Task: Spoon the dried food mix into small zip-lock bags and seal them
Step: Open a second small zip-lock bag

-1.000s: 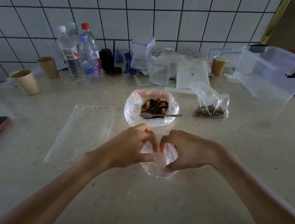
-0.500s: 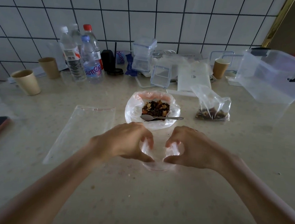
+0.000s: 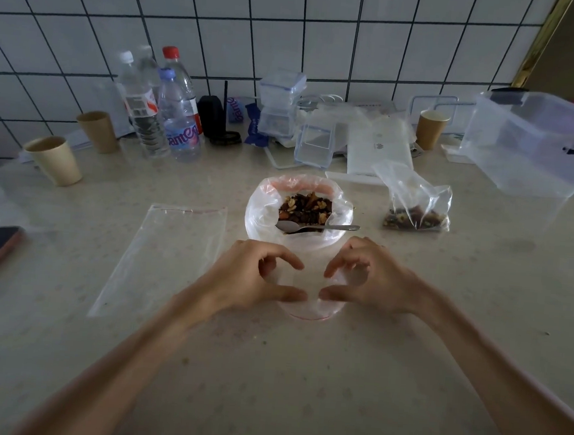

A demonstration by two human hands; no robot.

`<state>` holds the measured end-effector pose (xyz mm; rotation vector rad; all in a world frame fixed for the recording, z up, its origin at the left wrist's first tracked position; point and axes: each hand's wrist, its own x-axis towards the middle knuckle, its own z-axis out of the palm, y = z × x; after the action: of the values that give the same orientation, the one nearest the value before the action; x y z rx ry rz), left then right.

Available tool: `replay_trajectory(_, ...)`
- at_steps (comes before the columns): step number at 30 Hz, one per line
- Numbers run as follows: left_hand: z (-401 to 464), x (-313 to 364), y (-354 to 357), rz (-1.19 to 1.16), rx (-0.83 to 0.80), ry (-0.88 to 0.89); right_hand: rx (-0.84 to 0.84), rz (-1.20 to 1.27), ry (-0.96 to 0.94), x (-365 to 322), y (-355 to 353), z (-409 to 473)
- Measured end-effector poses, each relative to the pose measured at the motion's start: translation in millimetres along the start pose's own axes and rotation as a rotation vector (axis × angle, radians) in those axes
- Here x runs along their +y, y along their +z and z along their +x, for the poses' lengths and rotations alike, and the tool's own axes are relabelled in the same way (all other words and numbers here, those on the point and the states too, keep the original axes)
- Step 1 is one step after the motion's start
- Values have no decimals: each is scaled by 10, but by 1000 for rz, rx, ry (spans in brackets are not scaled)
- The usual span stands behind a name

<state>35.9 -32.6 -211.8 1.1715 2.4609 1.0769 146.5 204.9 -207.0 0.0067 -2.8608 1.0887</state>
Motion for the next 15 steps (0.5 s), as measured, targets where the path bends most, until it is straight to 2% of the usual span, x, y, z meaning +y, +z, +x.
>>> replay_trajectory(2,-9,8,-14,-111,38,-1,62,152,11,-24,-13,6)
replay_trajectory(5,-18,14,-23,-189,152,22,277,298,10,-40,-28,47)
replay_trajectory(10,114,-34,-170,-238,335,15,520,179,202,40,-162,204)
replay_trajectory(12,226,-73,-224,-209,485,-37,473,31,313,60,-200,285)
replay_trajectory(15,385,-146,-242,-45,681,-151,334,-125,443,43,-161,400)
